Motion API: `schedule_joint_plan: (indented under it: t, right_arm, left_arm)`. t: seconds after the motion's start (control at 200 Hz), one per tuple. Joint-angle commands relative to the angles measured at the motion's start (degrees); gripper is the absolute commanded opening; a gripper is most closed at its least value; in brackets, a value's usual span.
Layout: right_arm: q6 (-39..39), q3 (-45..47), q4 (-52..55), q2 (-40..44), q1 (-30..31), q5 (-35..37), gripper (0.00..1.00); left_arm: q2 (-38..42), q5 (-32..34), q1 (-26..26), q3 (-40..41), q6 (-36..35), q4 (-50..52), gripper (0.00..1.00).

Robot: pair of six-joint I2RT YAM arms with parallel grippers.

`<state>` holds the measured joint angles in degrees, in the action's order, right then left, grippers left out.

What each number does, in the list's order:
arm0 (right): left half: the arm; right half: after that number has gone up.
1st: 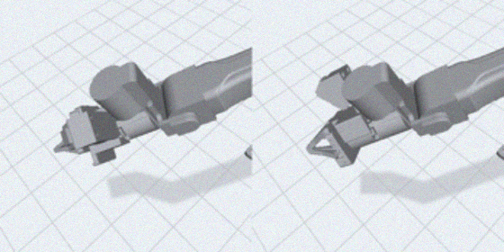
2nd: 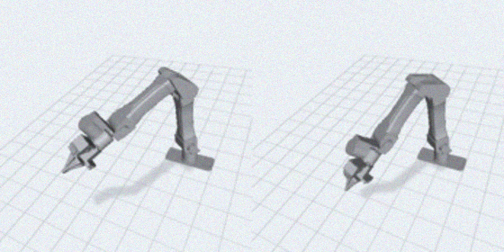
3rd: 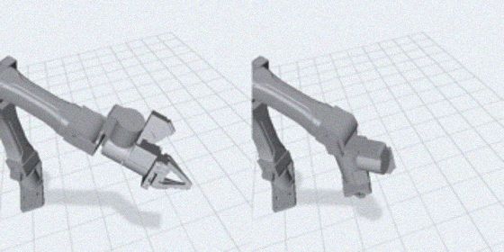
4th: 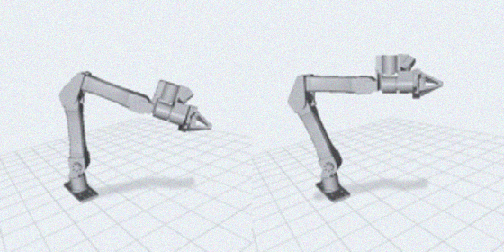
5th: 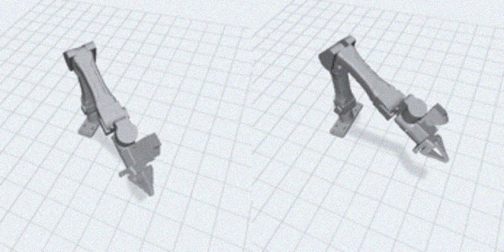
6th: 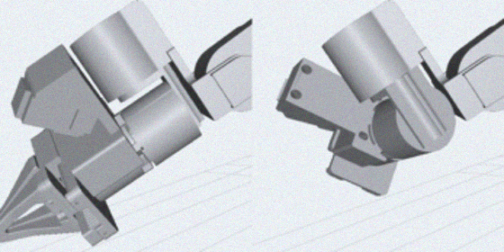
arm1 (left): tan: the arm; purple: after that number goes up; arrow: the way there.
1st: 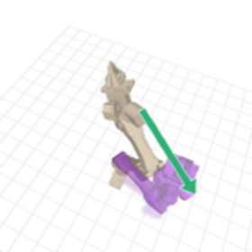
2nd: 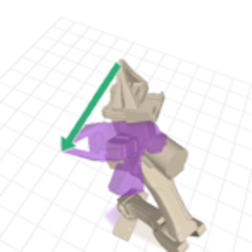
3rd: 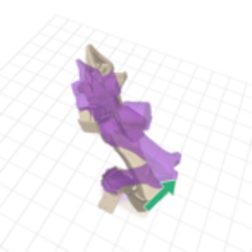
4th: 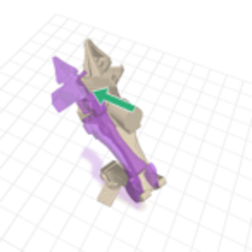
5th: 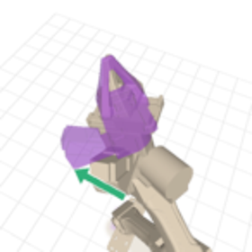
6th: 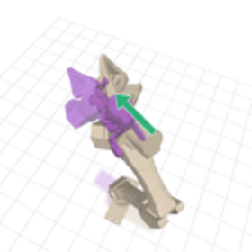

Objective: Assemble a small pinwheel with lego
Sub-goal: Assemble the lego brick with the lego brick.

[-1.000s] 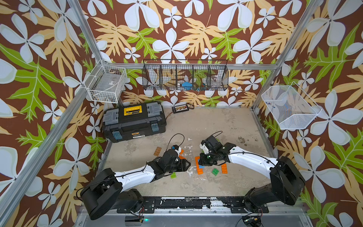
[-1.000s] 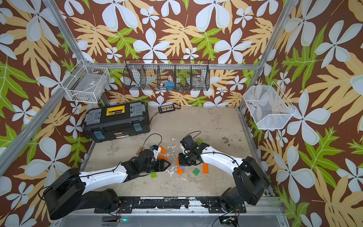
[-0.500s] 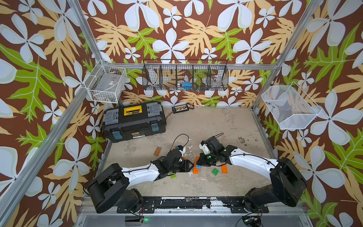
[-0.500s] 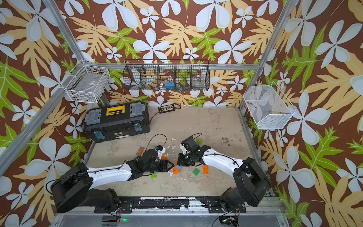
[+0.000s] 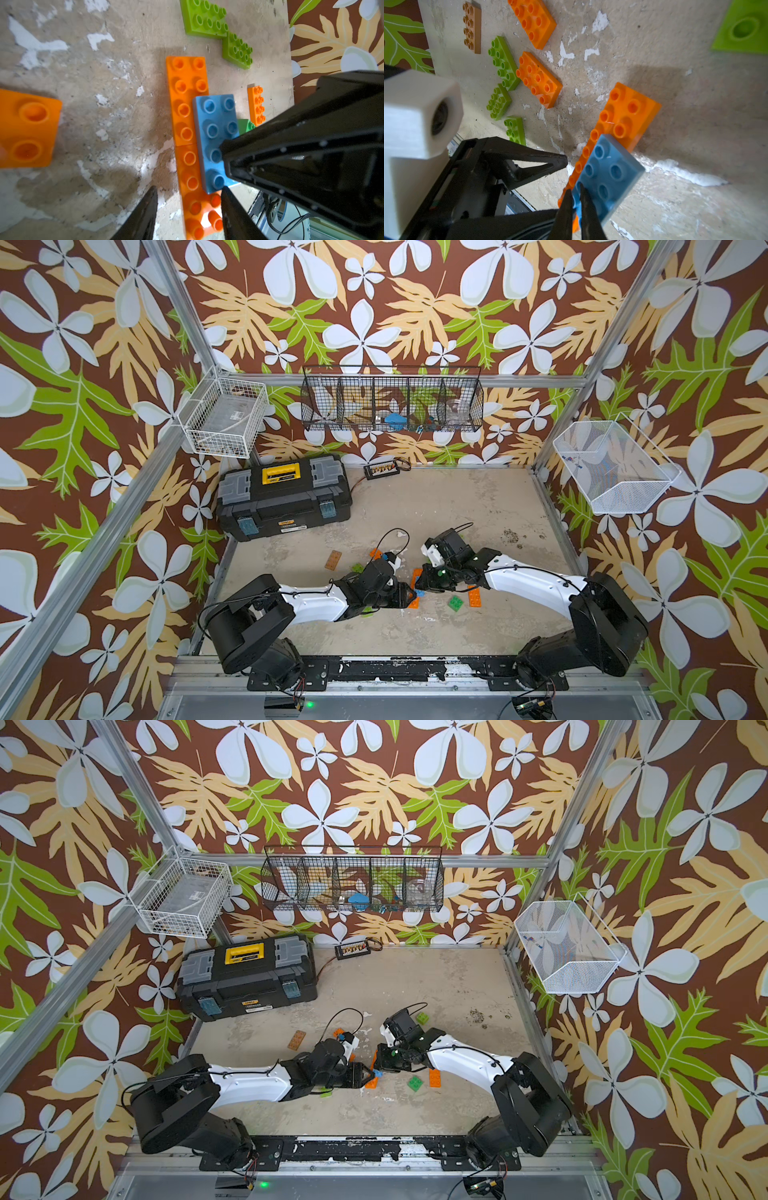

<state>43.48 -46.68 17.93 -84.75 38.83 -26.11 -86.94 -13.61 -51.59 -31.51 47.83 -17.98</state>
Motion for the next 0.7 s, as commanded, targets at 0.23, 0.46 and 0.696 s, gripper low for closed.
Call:
schedule_joint_plan:
  t: [0.23, 0.46, 0.696]
  right_arm:
    - [1.2, 0.0, -0.4, 1.5, -0.1, -0.9, 0.11]
    - [-0.7, -2.1, 7.4, 1.6, -0.1, 9.9, 0.12]
    - [-2.8, -3.8, 14.3, -1.5, -0.4, 21.6, 0.12]
  left_arm:
    - [-3.0, 1.4, -0.2, -0.5, 0.7, -1.7, 0.50]
    - [-1.2, 0.8, -0.1, 0.0, 0.7, -1.9, 0.49]
    - [-0.6, -0.1, -0.1, -0.5, -0.4, -2.4, 0.46]
